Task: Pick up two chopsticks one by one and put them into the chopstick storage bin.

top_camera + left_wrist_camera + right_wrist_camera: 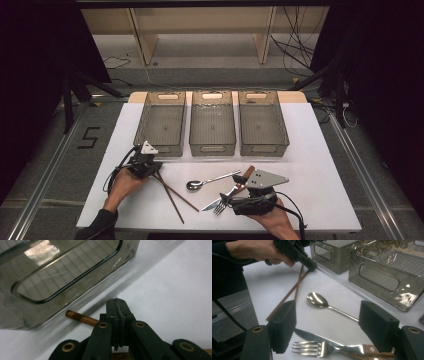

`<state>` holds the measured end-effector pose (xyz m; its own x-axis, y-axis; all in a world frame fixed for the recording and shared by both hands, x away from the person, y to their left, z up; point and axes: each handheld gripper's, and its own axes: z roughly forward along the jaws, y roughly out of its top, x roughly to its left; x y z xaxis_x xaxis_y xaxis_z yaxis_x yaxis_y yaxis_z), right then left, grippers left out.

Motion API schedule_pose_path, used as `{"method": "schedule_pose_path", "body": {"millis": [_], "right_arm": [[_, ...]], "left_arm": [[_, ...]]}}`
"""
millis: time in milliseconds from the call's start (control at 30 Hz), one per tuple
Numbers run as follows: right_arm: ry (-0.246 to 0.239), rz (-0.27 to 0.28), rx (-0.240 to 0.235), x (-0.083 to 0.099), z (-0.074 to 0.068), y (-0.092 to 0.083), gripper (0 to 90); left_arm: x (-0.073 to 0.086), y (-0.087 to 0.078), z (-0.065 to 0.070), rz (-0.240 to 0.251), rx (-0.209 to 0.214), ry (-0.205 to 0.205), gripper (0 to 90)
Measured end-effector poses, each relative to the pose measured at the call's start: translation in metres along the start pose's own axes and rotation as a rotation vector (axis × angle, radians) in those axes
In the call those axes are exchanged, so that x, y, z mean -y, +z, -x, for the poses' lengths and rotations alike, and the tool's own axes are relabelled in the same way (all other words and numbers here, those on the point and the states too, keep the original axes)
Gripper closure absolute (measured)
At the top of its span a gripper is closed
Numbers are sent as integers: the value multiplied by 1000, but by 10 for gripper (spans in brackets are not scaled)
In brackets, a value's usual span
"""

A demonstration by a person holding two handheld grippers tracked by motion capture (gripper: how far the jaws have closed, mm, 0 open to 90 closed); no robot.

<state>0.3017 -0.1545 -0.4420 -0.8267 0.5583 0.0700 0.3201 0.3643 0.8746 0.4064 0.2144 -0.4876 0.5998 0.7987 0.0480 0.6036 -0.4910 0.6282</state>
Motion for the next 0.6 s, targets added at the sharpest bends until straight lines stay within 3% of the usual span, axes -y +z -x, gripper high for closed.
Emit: {"method": "schedule_pose_path", "body": {"millis": [100, 300, 600], "right_arm": [[4, 6, 4, 0, 0, 0, 311], [1, 3, 5, 0, 0, -1, 311], [1, -2, 8, 0, 1, -1, 312]], "left_arm": [[2, -3, -1, -9, -2, 1, 890], [13, -7, -4, 27, 8, -28, 889], [24, -14, -3, 43, -14, -41, 888]]}}
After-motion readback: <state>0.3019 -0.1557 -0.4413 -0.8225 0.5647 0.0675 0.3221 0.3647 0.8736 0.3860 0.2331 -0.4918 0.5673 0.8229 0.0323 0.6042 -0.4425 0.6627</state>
